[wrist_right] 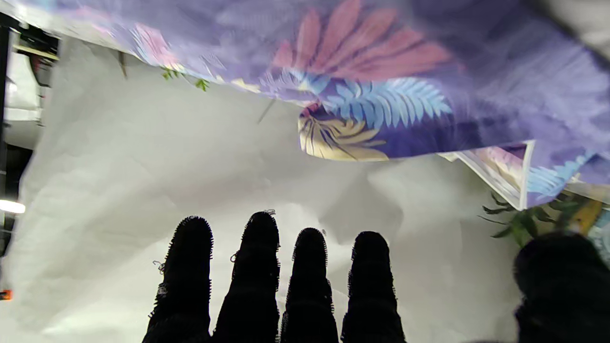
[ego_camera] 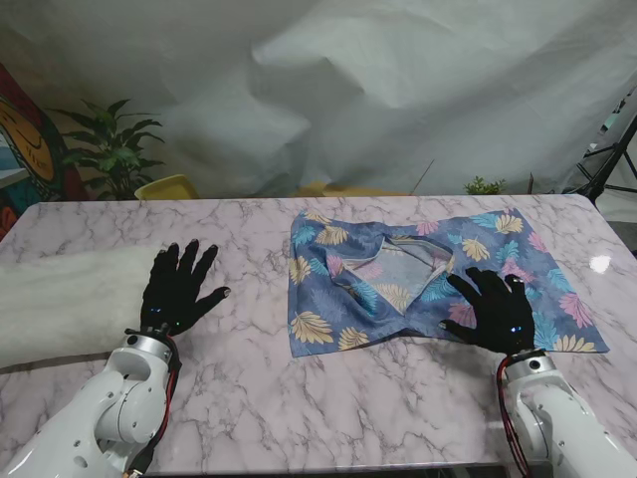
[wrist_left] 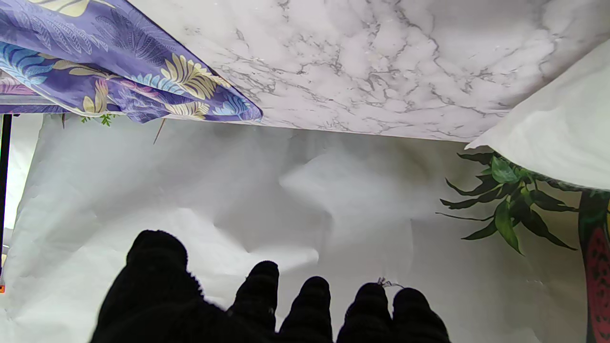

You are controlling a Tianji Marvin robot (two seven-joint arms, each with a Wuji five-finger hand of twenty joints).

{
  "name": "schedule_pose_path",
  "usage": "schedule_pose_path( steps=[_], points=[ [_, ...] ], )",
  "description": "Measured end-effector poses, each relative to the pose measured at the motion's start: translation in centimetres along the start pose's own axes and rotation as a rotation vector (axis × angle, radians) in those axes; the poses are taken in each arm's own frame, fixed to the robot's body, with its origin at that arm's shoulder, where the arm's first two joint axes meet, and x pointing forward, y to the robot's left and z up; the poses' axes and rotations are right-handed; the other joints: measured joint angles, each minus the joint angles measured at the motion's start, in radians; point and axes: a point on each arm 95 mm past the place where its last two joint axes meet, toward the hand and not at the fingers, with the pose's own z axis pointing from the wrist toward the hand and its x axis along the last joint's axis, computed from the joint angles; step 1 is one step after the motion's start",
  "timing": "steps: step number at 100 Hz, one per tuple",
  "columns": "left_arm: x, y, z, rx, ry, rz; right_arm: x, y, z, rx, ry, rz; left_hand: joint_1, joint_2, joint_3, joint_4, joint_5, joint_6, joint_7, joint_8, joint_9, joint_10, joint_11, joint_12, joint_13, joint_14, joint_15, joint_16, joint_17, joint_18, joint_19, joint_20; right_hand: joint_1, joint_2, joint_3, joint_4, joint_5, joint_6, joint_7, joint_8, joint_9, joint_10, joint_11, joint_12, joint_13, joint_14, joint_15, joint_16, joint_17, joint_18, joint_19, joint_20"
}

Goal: Put a pillowcase on a pillow

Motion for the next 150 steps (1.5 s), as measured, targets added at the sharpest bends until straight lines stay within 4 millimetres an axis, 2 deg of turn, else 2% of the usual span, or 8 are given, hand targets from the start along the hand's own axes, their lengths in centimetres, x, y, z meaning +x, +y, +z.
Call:
schedule_pose_path(
  steps=[18, 32, 45, 73, 94, 111, 132, 150],
  points=[
    [0.1, 0.1, 0.1, -0.003, 0.004, -0.002, -2.1, 0.8, 3.1, 0.012, 0.037, -0.091, 0.000, 0.000, 0.000, 0.000, 0.000, 0.000, 0.000, 0.000, 0.000, 0.000, 0.000, 0.000, 0.000, 0.000, 0.000, 0.009, 0.000, 0.000, 0.000, 0.002, 0.048, -0.087, 0.051, 0.000, -0.061, -0.017, 0.012, 0.010, -0.036, 0.087, 0.022, 0.001, 0.028, 0.033, 0.000, 0.000, 0.022, 0.001, 0.025, 0.017],
    [0.1, 0.1, 0.2, -0.006, 0.005, -0.007, -2.5, 1.5, 5.4, 0.024, 0.082, -0.122, 0.000, 0.000, 0.000, 0.000, 0.000, 0.000, 0.000, 0.000, 0.000, 0.000, 0.000, 0.001, 0.000, 0.000, 0.000, 0.010, 0.000, 0.000, 0.000, 0.010, 0.049, -0.158, 0.207, -0.012, -0.071, -0.033, 0.041, 0.024, -0.037, 0.090, 0.058, 0.008, 0.058, 0.035, 0.000, 0.000, 0.037, 0.012, 0.039, 0.025],
    [0.2, 0.1, 0.3, -0.008, 0.005, -0.010, -2.8, 0.6, 7.8, 0.041, 0.151, -0.087, 0.000, 0.000, 0.000, 0.000, 0.000, 0.000, 0.000, 0.000, 0.000, 0.000, 0.000, 0.002, 0.000, 0.000, 0.000, 0.011, 0.000, 0.000, 0.000, 0.012, 0.063, -0.224, 0.297, -0.033, -0.084, -0.053, 0.091, 0.064, -0.037, 0.086, 0.091, 0.023, 0.093, 0.034, 0.000, 0.000, 0.049, 0.012, 0.043, 0.034],
    [0.3, 0.2, 0.3, -0.008, 0.007, -0.010, -4.8, -1.6, 11.5, 0.086, 0.209, -0.067, 0.001, 0.000, 0.000, 0.000, 0.000, 0.000, 0.000, 0.001, 0.000, 0.000, 0.000, 0.014, 0.000, 0.000, 0.000, 0.011, 0.000, 0.000, 0.000, 0.012, 0.111, -0.353, 0.537, -0.064, -0.084, -0.100, 0.213, 0.123, -0.037, 0.014, 0.126, 0.035, 0.120, 0.017, 0.000, 0.000, 0.075, 0.011, 0.058, 0.039],
    [0.3, 0.2, 0.3, -0.008, 0.007, -0.011, -6.7, -1.8, 13.6, 0.087, 0.196, -0.034, 0.001, 0.000, 0.000, 0.000, 0.001, 0.000, 0.000, 0.001, 0.000, 0.000, 0.000, 0.015, 0.000, 0.000, 0.000, 0.011, 0.000, 0.000, 0.000, 0.012, 0.127, -0.398, 0.595, -0.064, -0.081, -0.131, 0.279, 0.146, -0.037, -0.038, 0.143, 0.039, 0.122, -0.015, 0.000, 0.000, 0.099, 0.024, 0.069, 0.047],
    [0.3, 0.2, 0.3, -0.010, 0.006, -0.011, -4.4, -1.4, 15.1, 0.108, 0.240, 0.014, 0.001, 0.000, 0.000, 0.000, 0.001, 0.000, 0.000, 0.001, 0.000, 0.000, 0.000, 0.025, 0.000, 0.000, 0.000, 0.011, 0.000, 0.000, 0.000, 0.012, 0.127, -0.402, 0.602, -0.064, -0.041, -0.171, 0.310, 0.156, -0.032, -0.101, 0.175, 0.053, 0.129, -0.055, 0.000, 0.000, 0.102, 0.037, 0.070, 0.048],
    [0.2, 0.2, 0.3, -0.010, 0.003, -0.011, -2.3, -2.1, 14.6, 0.119, 0.263, 0.084, 0.001, 0.000, 0.000, 0.000, 0.001, 0.000, 0.000, 0.001, 0.000, 0.000, 0.000, 0.025, 0.000, 0.000, 0.000, 0.011, 0.000, 0.000, 0.000, 0.013, 0.127, -0.412, 0.609, -0.064, -0.029, -0.180, 0.318, 0.158, 0.019, -0.101, 0.180, 0.054, 0.145, -0.071, 0.000, 0.000, 0.112, 0.037, 0.071, 0.048],
    [0.2, 0.2, 0.3, -0.010, 0.004, -0.011, -1.8, -2.6, 14.2, 0.140, 0.268, 0.091, 0.001, 0.000, 0.000, 0.000, 0.001, 0.000, 0.000, 0.001, 0.000, 0.000, 0.000, 0.025, 0.000, 0.000, 0.000, 0.011, 0.000, 0.000, 0.000, 0.022, 0.127, -0.412, 0.610, -0.064, 0.066, -0.183, 0.345, 0.173, 0.070, -0.115, 0.184, 0.057, 0.147, -0.082, 0.000, 0.002, 0.123, 0.041, 0.079, 0.049]
  ],
)
